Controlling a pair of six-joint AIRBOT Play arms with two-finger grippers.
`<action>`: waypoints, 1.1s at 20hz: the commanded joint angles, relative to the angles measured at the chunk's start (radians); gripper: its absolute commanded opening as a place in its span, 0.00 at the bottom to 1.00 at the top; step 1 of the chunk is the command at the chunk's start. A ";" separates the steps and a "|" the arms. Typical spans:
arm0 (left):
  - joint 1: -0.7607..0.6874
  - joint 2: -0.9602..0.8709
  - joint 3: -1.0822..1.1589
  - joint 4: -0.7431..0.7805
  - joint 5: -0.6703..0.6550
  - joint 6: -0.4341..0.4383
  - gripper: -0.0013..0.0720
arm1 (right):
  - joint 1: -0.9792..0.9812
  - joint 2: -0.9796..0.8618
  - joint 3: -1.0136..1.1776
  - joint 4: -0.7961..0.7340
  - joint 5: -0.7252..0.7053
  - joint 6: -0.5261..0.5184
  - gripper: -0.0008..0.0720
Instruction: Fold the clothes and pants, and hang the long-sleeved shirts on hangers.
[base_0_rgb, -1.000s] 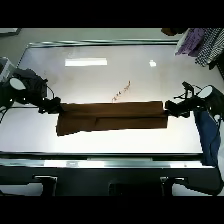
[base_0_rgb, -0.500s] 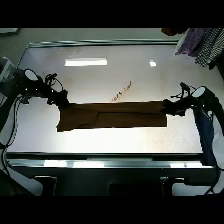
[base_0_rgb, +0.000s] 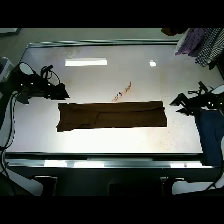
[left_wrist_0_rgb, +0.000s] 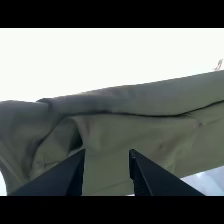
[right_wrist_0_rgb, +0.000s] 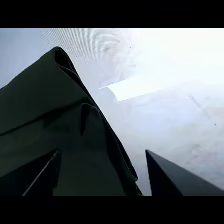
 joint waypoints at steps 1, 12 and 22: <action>0.000 0.050 0.012 0.021 -0.012 -0.008 0.47 | -0.061 -0.081 0.014 0.158 0.116 -0.135 0.84; -0.005 0.070 0.012 0.021 -0.017 -0.016 0.47 | 0.074 -0.223 0.014 0.163 0.041 -0.230 0.76; -0.119 0.052 -0.042 -0.057 0.066 -0.095 0.04 | 0.143 -0.033 0.085 -0.043 0.100 -0.051 0.05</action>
